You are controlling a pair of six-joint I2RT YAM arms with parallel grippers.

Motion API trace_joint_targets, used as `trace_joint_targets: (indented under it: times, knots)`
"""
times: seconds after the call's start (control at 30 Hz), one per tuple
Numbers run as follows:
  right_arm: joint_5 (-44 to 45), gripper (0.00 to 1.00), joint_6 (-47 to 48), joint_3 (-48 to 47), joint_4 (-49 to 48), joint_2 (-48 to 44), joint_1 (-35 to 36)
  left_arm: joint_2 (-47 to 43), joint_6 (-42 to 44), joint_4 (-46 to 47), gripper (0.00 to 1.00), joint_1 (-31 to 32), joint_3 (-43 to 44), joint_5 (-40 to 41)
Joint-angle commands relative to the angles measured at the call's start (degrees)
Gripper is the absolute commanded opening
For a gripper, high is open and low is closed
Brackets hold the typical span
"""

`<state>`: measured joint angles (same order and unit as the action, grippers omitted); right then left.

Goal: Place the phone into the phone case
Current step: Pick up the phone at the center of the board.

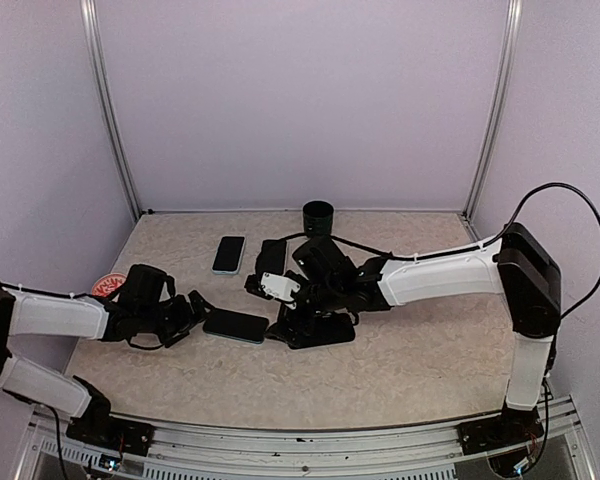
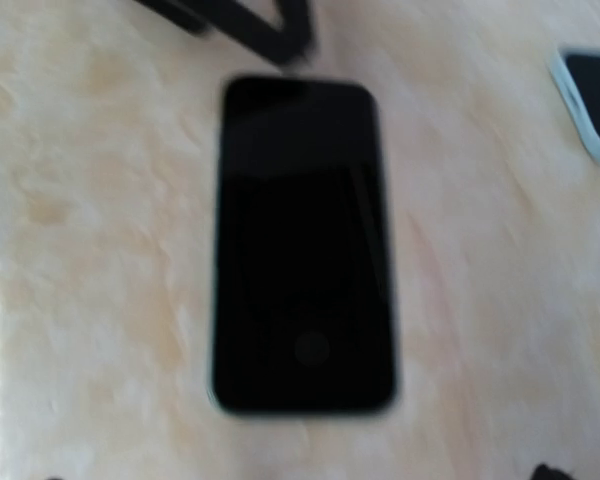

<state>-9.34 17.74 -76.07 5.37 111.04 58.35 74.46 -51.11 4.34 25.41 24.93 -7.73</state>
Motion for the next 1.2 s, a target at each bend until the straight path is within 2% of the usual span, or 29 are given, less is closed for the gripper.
trace_joint_targets:
  times: [0.0,0.23,0.5,0.8,1.17]
  knots:
    - [-7.1,1.00,5.2,-2.5,-7.5,4.0,0.5,1.5,1.1,4.1,0.99,-0.9,2.0,-1.5]
    - [-9.5,0.99,5.3,-9.3,-8.1,11.7,0.2,2.6,1.9,4.4,0.99,-1.3,3.2,-1.9]
    - [-15.6,0.99,-1.4,-13.7,-9.2,17.0,-3.4,3.9,2.5,4.7,0.99,-1.4,3.5,-2.0]
    - [-13.9,0.99,-5.1,-18.0,-7.9,23.3,-3.8,7.1,2.4,6.0,0.99,-1.4,3.9,-2.6]
    - [-12.8,0.99,-5.8,-16.0,-8.4,24.9,-3.6,9.5,2.8,6.0,0.99,-1.6,6.0,-3.1]
